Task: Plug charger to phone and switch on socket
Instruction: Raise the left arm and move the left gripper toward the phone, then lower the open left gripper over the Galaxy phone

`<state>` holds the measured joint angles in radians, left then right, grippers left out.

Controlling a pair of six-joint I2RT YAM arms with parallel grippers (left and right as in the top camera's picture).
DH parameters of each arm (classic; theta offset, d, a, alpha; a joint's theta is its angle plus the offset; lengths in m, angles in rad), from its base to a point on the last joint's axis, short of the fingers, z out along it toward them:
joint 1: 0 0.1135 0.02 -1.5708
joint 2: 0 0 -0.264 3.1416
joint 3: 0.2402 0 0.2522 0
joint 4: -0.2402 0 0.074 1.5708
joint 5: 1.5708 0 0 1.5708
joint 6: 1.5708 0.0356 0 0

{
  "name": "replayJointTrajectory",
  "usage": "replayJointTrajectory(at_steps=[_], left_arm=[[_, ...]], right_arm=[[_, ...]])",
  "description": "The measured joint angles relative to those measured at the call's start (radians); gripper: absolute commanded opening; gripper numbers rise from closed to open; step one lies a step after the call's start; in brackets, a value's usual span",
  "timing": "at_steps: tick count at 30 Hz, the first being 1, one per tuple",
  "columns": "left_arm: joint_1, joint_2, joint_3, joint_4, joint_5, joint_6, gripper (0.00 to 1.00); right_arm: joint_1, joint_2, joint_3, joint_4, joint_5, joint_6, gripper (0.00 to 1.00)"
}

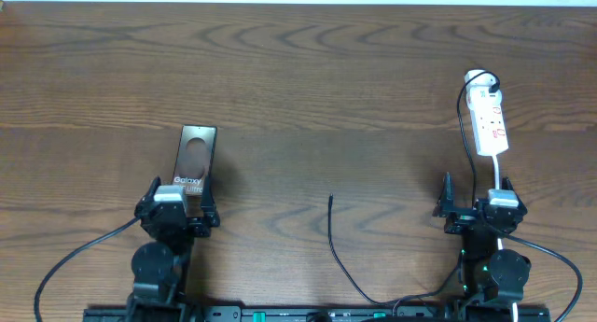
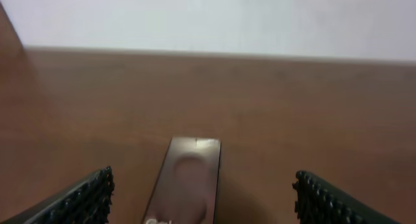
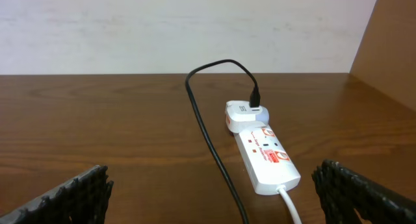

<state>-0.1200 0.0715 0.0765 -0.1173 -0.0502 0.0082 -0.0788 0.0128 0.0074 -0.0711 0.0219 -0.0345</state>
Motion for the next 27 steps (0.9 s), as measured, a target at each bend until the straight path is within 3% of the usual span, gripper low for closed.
replayJointTrajectory(at_steps=[4,8,19,23,27], left_arm=[[0.000,0.167,0.133,-0.042,0.000,0.000,0.87],[0.000,0.413,0.385,-0.127,0.000,0.000,0.87],[0.003,1.193,1.179,-0.615,0.012,0.000,0.87],[0.030,1.385,1.385,-0.738,0.053,0.000,0.87],[0.060,1.477,1.460,-0.774,0.116,0.001,0.87]], right_arm=[[0.000,0.000,0.000,0.000,0.000,0.000,0.99],[0.001,0.000,0.000,0.000,-0.001,0.000,0.99],[0.001,0.000,0.000,0.001,-0.003,0.000,0.99],[0.001,0.000,0.000,0.000,-0.003,0.000,0.99],[0.001,0.000,0.000,0.000,-0.003,0.000,0.99]])
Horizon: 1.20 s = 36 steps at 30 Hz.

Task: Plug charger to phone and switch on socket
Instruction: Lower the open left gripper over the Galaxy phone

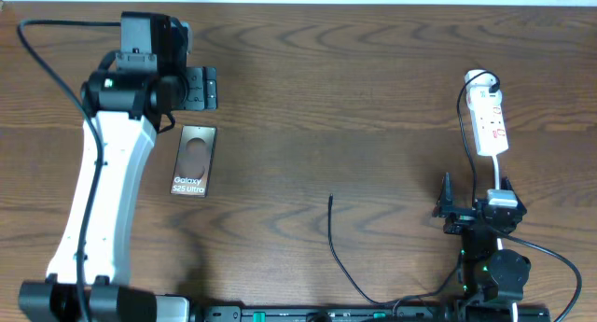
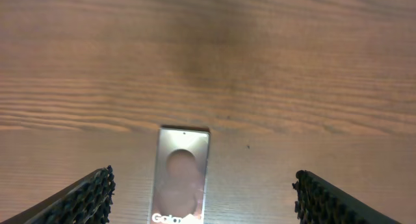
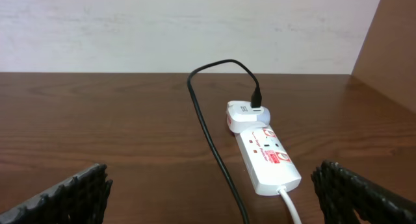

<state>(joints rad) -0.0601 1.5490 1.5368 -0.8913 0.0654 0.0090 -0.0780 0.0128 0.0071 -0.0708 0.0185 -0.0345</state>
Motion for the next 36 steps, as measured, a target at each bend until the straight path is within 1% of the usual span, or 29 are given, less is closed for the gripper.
replayJointTrajectory(at_steps=[4,9,12,16,17,18,19,20,21,22,28,32,36], left_arm=[[0.037,0.060,0.003,-0.037,0.050,0.000,0.87],[0.120,0.121,0.003,-0.080,0.067,0.000,0.87],[0.154,0.133,0.003,-0.075,0.067,0.000,0.87],[0.162,0.132,0.003,-0.047,0.068,0.000,0.86],[0.162,0.132,0.003,-0.047,0.068,0.000,0.64],[0.162,0.132,0.003,-0.047,0.068,0.000,0.38],[0.162,0.132,0.003,-0.047,0.068,0.001,0.36],[0.162,0.132,0.003,-0.047,0.069,0.001,0.43],[0.162,0.132,0.003,-0.047,0.068,0.003,0.81],[0.162,0.132,0.003,-0.047,0.068,0.009,0.99],[0.162,0.132,0.003,-0.079,0.068,0.022,1.00],[0.162,0.134,-0.026,-0.103,0.067,0.071,1.00],[0.162,0.172,-0.055,-0.103,0.068,0.096,1.00]], right_arm=[[0.000,0.000,0.000,0.000,0.000,0.000,0.99],[0.000,0.000,0.000,0.000,0.000,0.000,0.99],[0.000,0.000,0.000,0.000,0.000,0.000,0.99],[0.000,0.000,0.000,0.000,0.000,0.000,0.99],[0.000,0.000,0.000,0.000,0.000,0.000,0.99],[0.000,0.000,0.000,0.000,0.000,0.000,0.99],[0.000,0.000,0.000,0.000,0.000,0.000,0.99],[0.000,0.000,0.000,0.000,0.000,0.000,0.99],[0.000,0.000,0.000,0.000,0.000,0.000,0.99],[0.000,0.000,0.000,0.000,0.000,0.000,0.99],[0.000,0.000,0.000,0.000,0.000,0.000,0.99],[0.000,0.000,0.000,0.000,0.000,0.000,0.99],[0.000,0.000,0.000,0.000,0.000,0.000,0.99]])
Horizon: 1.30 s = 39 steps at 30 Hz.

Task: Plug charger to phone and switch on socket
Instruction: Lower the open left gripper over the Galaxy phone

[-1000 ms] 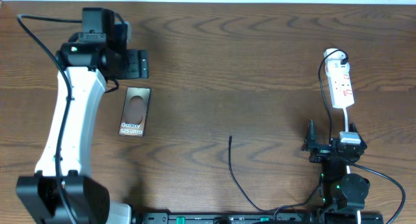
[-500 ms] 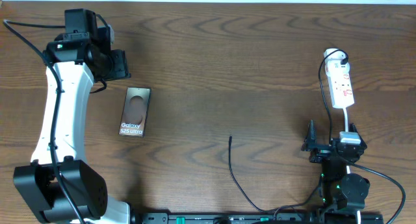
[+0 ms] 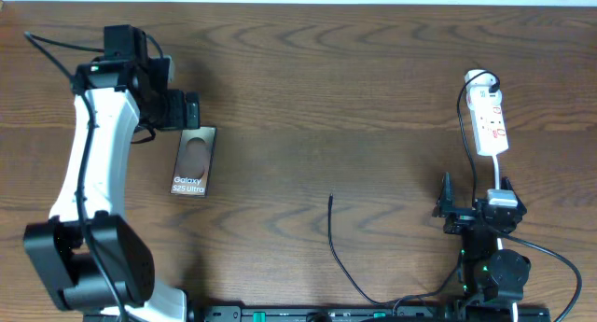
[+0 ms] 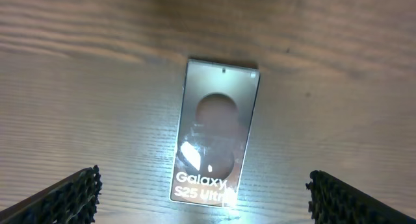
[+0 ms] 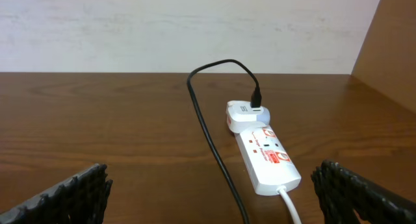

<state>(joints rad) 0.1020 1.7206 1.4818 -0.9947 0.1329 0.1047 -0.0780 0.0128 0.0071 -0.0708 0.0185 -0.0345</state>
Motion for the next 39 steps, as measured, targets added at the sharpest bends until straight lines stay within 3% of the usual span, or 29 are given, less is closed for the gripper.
replayJointTrajectory(at_steps=[8,22,39], left_arm=[[-0.012,0.105,-0.078,0.037,0.000,0.002,1.00],[-0.034,0.107,-0.230,0.181,0.000,0.003,0.98],[-0.034,0.107,-0.274,0.228,-0.005,0.027,0.98]], right_arm=[[0.000,0.000,0.000,0.000,0.000,0.000,0.99],[0.000,0.000,0.000,0.000,0.000,0.000,0.99],[0.000,0.000,0.000,0.000,0.000,0.000,0.99]])
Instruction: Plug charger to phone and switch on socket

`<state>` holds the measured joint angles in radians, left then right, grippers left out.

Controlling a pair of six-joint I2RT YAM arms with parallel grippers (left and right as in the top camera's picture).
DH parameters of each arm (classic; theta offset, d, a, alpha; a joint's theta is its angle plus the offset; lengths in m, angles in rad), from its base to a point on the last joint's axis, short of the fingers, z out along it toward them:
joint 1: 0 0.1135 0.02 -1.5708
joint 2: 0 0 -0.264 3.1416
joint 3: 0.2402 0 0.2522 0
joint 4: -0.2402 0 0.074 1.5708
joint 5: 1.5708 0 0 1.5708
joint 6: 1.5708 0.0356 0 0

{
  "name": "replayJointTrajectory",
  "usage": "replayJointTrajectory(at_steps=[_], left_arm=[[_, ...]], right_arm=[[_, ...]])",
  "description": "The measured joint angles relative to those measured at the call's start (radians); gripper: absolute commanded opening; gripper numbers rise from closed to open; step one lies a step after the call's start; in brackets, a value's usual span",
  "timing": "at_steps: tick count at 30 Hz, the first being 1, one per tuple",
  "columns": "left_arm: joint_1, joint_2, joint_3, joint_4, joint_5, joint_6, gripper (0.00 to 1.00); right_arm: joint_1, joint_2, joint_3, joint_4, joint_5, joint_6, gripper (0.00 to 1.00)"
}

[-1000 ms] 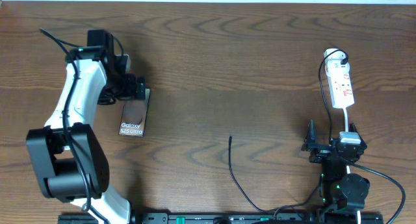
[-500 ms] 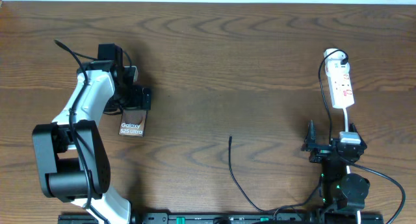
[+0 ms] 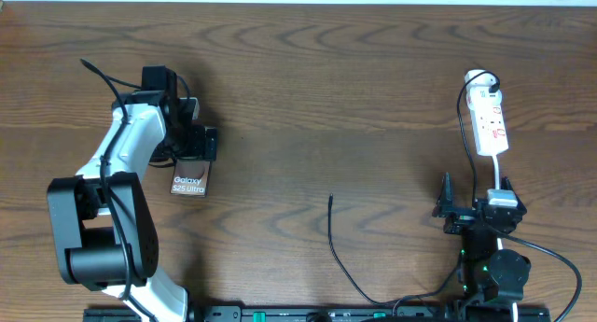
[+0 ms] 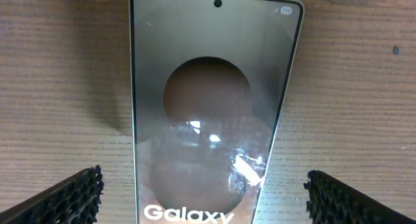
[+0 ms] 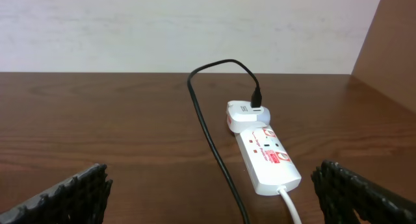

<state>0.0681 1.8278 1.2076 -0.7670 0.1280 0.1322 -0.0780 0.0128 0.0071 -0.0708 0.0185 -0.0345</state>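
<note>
The phone (image 3: 189,180), face up with "Galaxy S25 Ultra" on its screen, lies at the left of the table and fills the left wrist view (image 4: 211,113). My left gripper (image 3: 193,149) hangs open low over its far half, one finger (image 4: 68,198) on each side, touching nothing. The white power strip (image 3: 491,124) with the charger adapter (image 5: 245,113) plugged in lies at the far right. The black charger cable (image 5: 211,139) runs from it; its free end (image 3: 331,200) lies mid-table. My right gripper (image 3: 478,212) rests open at the front edge.
The wooden table (image 3: 354,89) ends at a pale wall at the back. A white mains lead (image 5: 290,204) leaves the strip's near end toward my right arm. The cable's slack (image 3: 347,266) curves along the front edge between the arms.
My left gripper has moved from beside the phone's far end to low over its far half; the phone now fills the wrist view. Phone, cable and right arm have not moved.
Both arms rested at the front edge, the left one just behind the phone. Then the left arm was stretched out beyond the phone's far end, open. It came closer to that end, and now hangs low over the phone.
</note>
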Motion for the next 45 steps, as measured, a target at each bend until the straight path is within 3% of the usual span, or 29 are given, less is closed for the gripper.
replayJointTrajectory(at_steps=[45], left_arm=[[-0.006,0.052,-0.003,0.027,-0.052,0.011,0.98]], right_arm=[[0.000,0.000,0.000,0.000,0.000,0.000,0.99]])
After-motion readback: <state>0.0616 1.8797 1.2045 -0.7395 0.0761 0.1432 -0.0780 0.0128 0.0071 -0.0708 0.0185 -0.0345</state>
